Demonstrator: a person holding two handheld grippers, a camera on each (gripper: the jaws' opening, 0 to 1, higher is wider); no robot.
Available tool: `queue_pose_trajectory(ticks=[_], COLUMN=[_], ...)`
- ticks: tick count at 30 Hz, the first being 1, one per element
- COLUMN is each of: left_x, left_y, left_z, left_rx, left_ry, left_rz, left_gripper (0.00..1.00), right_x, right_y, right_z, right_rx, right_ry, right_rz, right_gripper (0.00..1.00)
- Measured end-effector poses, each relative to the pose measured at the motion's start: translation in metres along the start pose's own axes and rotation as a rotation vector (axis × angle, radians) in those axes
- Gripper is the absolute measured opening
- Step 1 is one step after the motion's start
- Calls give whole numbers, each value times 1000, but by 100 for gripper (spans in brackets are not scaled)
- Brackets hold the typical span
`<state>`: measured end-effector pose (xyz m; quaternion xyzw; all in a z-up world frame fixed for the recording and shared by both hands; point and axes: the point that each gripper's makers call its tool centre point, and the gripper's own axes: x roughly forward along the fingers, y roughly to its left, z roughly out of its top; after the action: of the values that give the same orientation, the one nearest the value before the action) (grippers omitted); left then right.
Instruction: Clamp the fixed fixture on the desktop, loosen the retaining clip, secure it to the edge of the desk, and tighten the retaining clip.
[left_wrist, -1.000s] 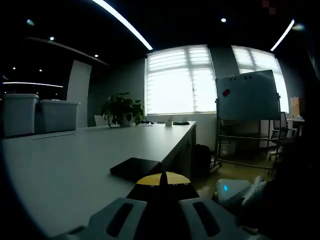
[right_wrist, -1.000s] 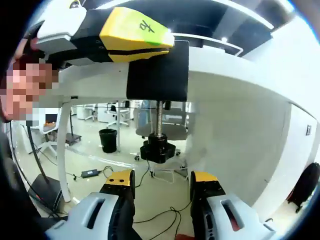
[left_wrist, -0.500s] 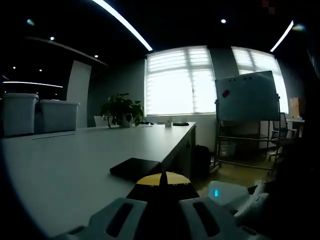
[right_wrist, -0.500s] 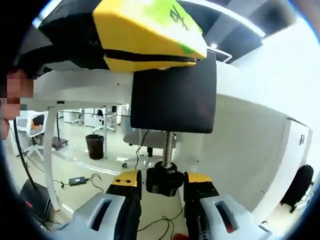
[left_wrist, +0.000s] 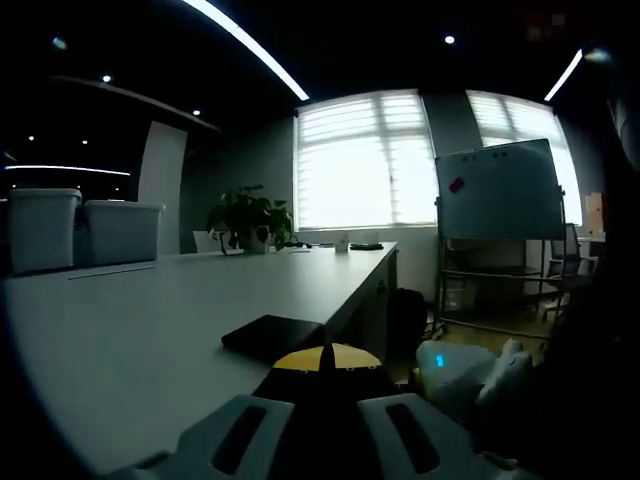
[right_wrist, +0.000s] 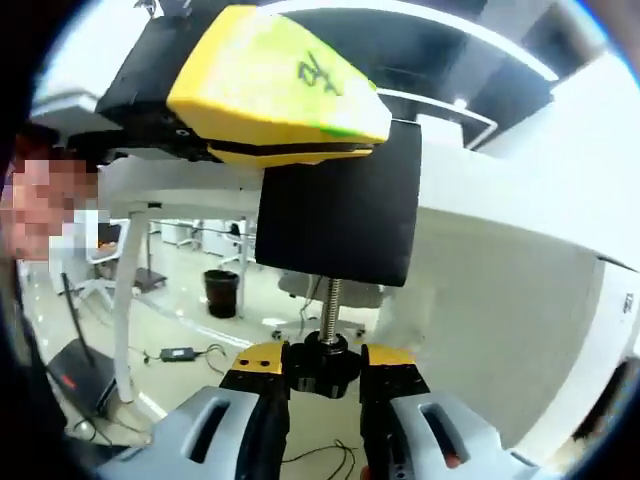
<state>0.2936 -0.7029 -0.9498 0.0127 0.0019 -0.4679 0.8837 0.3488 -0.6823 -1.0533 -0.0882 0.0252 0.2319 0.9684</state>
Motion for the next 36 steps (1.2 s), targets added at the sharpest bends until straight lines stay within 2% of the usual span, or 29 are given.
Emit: queue_pose_trajectory(ticks=[2, 3, 4, 5, 8, 13, 15, 16, 19, 21, 22, 24, 25, 27, 29, 32, 33, 36], left_x=[0, 0, 1, 1, 2, 3, 4, 4, 5, 5, 6, 6, 6, 6, 7, 7, 7, 6], left_y=[4, 5, 5, 5, 5, 5, 4, 4, 3, 2, 2, 1, 1, 1, -1, -2, -2, -3], left_z=[-1, -2, -2, -2, -3, -3, -4, -4, -5, -4, -5, -5, -5, -5, -5, -4, -4, -4], left_rx=[6, 6, 7, 18, 20, 21, 26, 27, 30, 33, 35, 38, 37, 37, 39, 40, 39, 38], left_ry=[7, 9, 13, 21, 30, 50, 58, 60, 68, 72, 74, 80, 81, 82, 84, 82, 82, 77], left_rz=[8, 15, 24, 31, 39, 57, 63, 65, 74, 77, 78, 78, 77, 75, 72, 68, 66, 62], left_gripper=[0, 0, 0, 0, 0, 0, 0, 0, 1, 1, 1, 1, 1, 1, 1, 1, 1, 0], right_x=[1, 1, 1, 1, 2, -2, -2, -2, -1, -1, 0, -3, -3, -10, -15, -23, -25, -20], right_y=[2, 4, 3, 5, 13, 21, 22, 23, 27, 27, 22, 17, 11, 8, -4, -7, -3, -4], right_z=[0, 0, 0, 1, 1, 2, 2, 2, 3, 4, 2, 2, 5, 2, 0, -7, -9, -9], right_rx=[-30, -8, -20, -72, -50, -71, -96, -82, -71, -82, -67, -78, -74, -82, -20, -3, -10, -12], right_ry=[0, 4, 5, -4, -17, -57, -71, -74, -89, -91, -64, -61, -75, -58, -39, -5, 3, 16], right_rz=[109, 157, 181, 225, 391, 636, 700, 714, 722, 696, 649, 589, 535, 483, 367, 267, 257, 154], right_gripper=[24, 24, 24, 24, 24, 24, 25, 25, 25, 26, 26, 28, 29, 31, 35, 35, 36, 44])
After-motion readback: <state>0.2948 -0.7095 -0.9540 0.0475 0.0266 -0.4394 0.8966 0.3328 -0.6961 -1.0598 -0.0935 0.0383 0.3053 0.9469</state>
